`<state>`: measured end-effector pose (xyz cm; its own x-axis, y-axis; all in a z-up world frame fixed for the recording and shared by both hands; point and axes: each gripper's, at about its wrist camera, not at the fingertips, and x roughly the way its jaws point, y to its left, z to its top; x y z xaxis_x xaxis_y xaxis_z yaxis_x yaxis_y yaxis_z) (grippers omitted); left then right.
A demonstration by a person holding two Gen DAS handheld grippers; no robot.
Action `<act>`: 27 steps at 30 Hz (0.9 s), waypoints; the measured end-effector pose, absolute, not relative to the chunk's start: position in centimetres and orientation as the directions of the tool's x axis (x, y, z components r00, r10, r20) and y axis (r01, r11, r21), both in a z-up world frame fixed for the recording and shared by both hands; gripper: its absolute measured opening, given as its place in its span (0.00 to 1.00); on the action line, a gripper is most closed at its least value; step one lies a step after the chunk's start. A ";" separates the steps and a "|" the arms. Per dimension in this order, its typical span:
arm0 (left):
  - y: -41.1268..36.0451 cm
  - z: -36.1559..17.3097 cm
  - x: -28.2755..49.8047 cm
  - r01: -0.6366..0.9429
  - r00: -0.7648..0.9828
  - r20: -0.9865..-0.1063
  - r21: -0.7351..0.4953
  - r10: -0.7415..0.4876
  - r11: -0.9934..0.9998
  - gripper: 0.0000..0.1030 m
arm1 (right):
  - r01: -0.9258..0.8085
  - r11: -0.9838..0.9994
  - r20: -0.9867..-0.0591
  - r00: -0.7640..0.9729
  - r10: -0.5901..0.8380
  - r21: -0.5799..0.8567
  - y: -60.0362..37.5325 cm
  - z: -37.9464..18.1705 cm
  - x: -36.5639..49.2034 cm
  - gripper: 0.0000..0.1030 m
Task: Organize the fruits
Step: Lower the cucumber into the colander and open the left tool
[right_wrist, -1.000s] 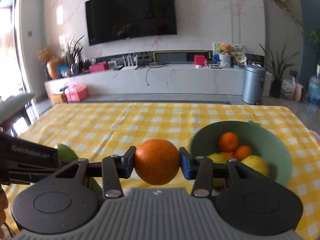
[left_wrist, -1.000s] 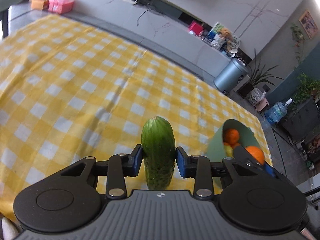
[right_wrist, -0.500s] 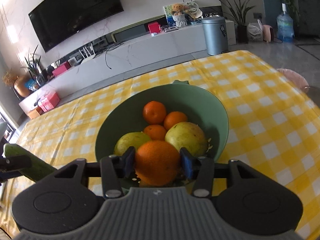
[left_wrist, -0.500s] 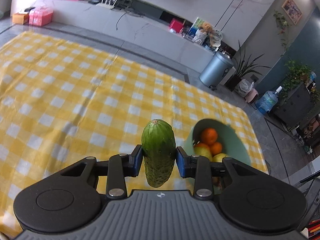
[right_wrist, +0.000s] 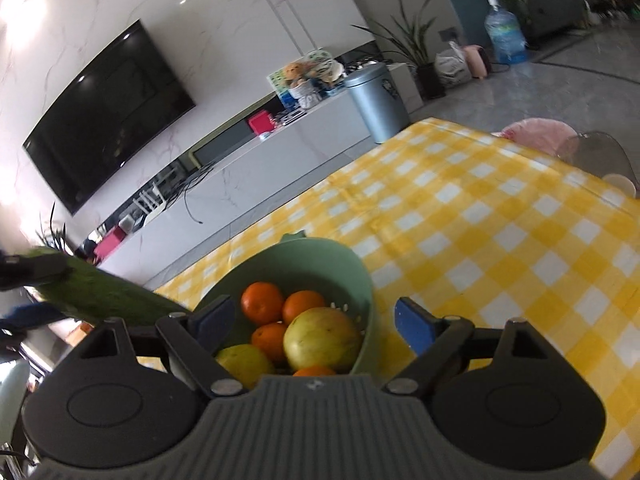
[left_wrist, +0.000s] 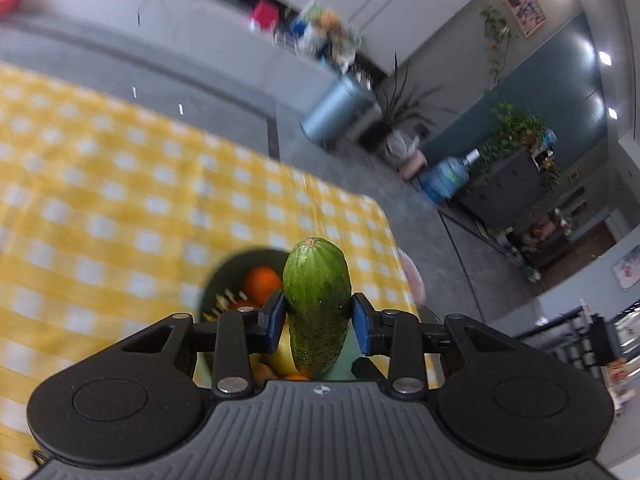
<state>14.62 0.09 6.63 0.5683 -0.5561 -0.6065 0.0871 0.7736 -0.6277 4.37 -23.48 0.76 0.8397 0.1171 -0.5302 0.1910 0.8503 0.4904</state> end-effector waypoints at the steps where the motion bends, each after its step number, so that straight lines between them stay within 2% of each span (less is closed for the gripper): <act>1: -0.3 5.6 15.5 0.078 0.548 -0.609 -0.645 -0.573 0.760 0.38 | 0.194 0.845 -0.529 0.840 0.120 0.499 -23.7 0.6 4.3 0.82; 5: -0.5 1.2 18.3 0.010 0.466 -0.586 -0.746 -0.663 0.666 0.38 | 0.182 0.840 -0.529 0.837 0.140 0.511 -24.1 0.3 4.2 0.82; 7: -1.2 -0.6 19.1 -0.005 0.439 -0.599 -0.747 -0.670 0.665 0.40 | 0.170 0.845 -0.530 0.835 0.149 0.507 -23.9 0.3 4.2 0.82; 11: -2.6 -0.5 18.4 0.056 0.497 -0.656 -0.629 -0.568 0.775 0.45 | 0.167 0.869 -0.538 0.833 0.129 0.467 -23.4 0.4 4.2 0.82; 12: -2.9 -0.1 18.1 0.066 0.516 -0.685 -0.567 -0.514 0.821 0.51 | 0.168 0.871 -0.541 0.832 0.126 0.462 -23.4 0.4 4.2 0.82; 13: -3.2 0.1 17.9 0.073 0.529 -0.716 -0.497 -0.456 0.865 0.65 | 0.171 0.871 -0.544 0.830 0.126 0.461 -23.4 0.3 4.2 0.82; 15: -3.8 0.7 17.4 0.090 0.566 -0.741 -0.381 -0.362 0.920 0.79 | 0.175 0.870 -0.548 0.827 0.124 0.461 -23.4 0.2 4.3 0.82; 23: -4.7 3.3 13.1 0.084 0.631 -0.766 -0.092 -0.124 0.992 0.80 | 0.157 0.906 -0.575 0.811 0.109 0.393 -22.3 0.8 4.0 0.81; 27: -4.2 4.3 9.5 0.106 0.674 -0.731 -0.053 -0.111 0.993 0.82 | 0.107 0.917 -0.604 0.780 0.162 0.384 -21.2 1.9 3.3 0.81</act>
<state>9.54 -4.25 4.29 0.6737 -0.1107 -0.7307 0.1062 0.9930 -0.0525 3.33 -21.20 1.94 0.7803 0.1622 -0.6040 0.1068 0.9170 0.3843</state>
